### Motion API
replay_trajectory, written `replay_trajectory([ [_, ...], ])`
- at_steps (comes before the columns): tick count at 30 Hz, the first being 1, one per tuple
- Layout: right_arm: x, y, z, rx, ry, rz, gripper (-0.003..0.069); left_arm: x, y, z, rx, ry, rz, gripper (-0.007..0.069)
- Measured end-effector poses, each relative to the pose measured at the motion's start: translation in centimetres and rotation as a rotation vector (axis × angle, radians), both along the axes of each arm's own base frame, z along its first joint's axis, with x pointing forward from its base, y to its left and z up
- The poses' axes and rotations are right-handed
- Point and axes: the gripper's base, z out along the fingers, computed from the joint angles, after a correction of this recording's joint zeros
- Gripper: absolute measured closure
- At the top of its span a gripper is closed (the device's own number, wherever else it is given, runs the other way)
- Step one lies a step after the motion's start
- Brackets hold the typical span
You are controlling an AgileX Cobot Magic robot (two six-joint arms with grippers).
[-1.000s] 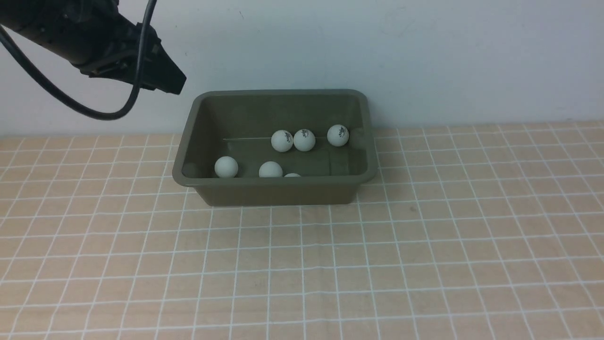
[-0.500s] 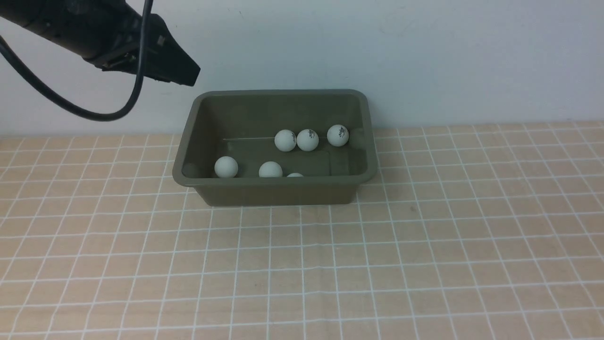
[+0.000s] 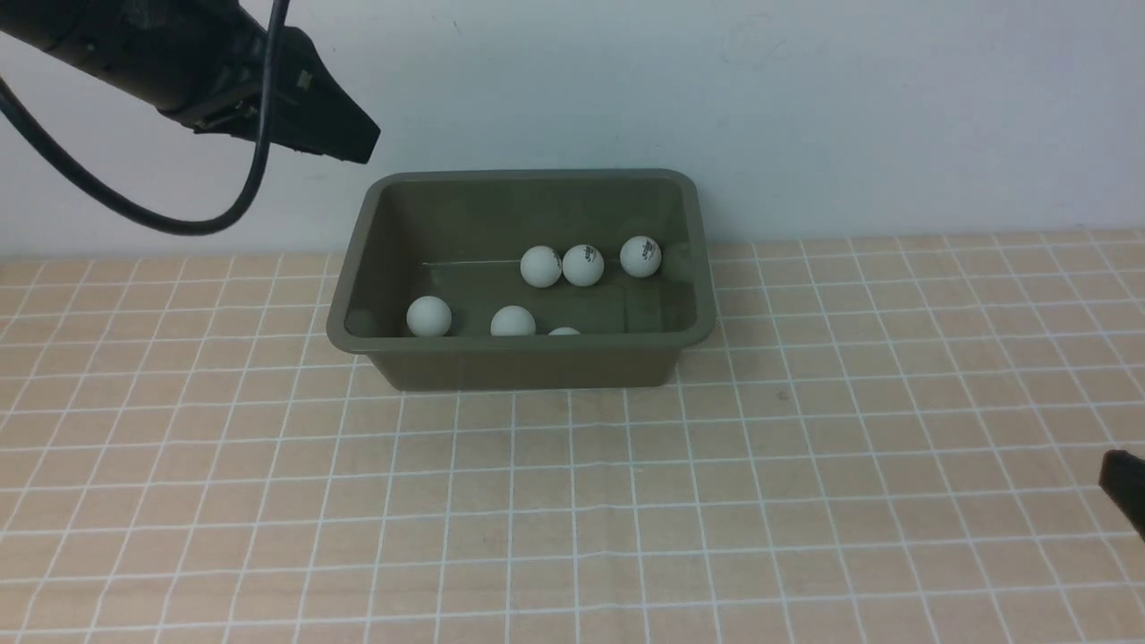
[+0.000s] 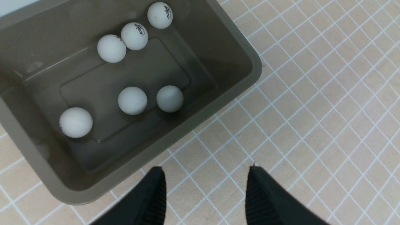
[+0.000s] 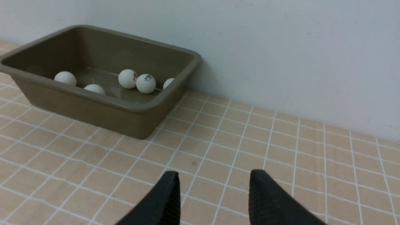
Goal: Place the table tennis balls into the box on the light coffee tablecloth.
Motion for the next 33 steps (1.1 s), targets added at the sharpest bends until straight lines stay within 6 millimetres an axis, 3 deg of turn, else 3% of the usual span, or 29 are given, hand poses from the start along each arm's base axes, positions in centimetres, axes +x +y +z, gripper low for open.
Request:
replay_trajectory([
  [23, -0.2, -0.1, -0.4, -0.002, 0.016, -0.007, 0.0368, -0.1, -0.5, 0.4, -0.077, -0.002, -0.014, 0.0337],
  [33, -1.3, -0.7, -1.5, 0.157, 0.043, -0.061, 0.0368, -0.1, -0.6, 0.5, -0.081, -0.012, -0.025, 0.0337],
])
